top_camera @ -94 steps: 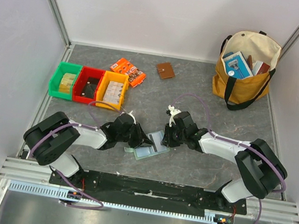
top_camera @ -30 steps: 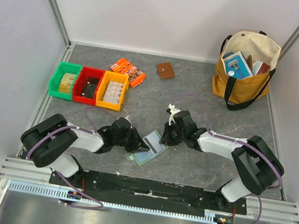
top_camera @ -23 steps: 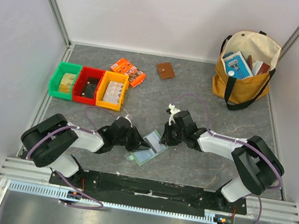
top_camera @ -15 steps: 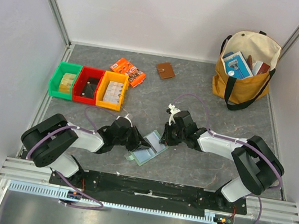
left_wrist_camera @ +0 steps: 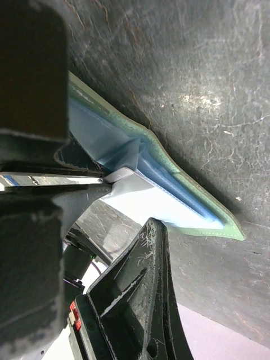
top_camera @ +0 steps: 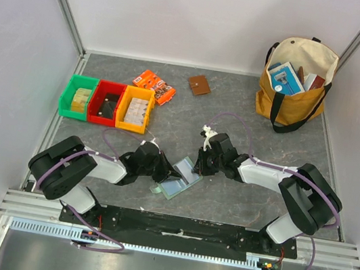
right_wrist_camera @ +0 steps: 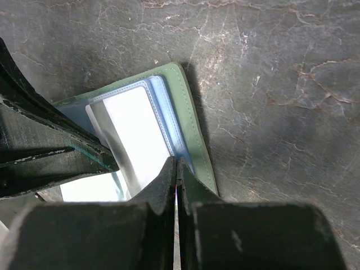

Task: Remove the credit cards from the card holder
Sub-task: Remove the credit card from the card holder.

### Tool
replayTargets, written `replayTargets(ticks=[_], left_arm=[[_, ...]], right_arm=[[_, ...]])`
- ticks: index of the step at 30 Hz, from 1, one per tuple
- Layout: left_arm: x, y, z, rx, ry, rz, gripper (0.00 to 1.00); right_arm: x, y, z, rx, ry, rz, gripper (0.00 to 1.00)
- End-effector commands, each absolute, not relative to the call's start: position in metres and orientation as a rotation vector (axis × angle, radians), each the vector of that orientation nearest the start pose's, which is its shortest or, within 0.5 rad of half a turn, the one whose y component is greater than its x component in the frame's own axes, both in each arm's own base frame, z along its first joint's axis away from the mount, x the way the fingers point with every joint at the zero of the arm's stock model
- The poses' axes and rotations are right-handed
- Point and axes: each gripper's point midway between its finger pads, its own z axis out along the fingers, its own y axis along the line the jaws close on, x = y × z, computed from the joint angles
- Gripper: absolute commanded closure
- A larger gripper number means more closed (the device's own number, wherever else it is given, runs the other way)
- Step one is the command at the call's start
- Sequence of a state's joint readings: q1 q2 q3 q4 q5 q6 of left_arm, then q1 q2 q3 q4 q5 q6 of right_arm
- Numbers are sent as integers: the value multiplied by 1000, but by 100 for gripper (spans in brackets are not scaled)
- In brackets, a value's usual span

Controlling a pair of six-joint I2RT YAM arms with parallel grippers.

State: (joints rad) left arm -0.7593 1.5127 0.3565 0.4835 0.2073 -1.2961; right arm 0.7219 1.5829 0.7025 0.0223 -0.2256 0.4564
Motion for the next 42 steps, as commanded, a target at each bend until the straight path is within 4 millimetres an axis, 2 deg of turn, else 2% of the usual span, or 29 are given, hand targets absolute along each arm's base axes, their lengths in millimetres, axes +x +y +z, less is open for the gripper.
replayTargets(ticks=[1,3,15,24,27,32,36,39,42], left_arm=[[206,-294,30,-592,2453,-1223,95],[204,-292,32,-592,2449,-1232,98],[173,-278,25,-618,2567,-1223,98],[159,-270,16,-637,2635,-1196,98],[161,-272,16,-609,2635,-1193,98],[166,-279,14,-578,2644,-1195,98],[165,-282,11,-569,2654,-1205,98],[167,-282,12,-566,2647,-1210,98],[168,-282,13,-564,2639,-1207,98]], right_arm=[[212,258,-9,-449,2635,677,98],[213,257,-10,-447,2635,671,98],[214,247,-19,-391,2670,625,99],[221,242,-17,-352,2659,613,99],[221,249,-5,-382,2619,678,99],[227,273,37,-463,2447,853,96],[227,288,62,-548,2348,957,95],[223,298,65,-598,2327,1035,94],[224,302,60,-586,2342,1062,94]])
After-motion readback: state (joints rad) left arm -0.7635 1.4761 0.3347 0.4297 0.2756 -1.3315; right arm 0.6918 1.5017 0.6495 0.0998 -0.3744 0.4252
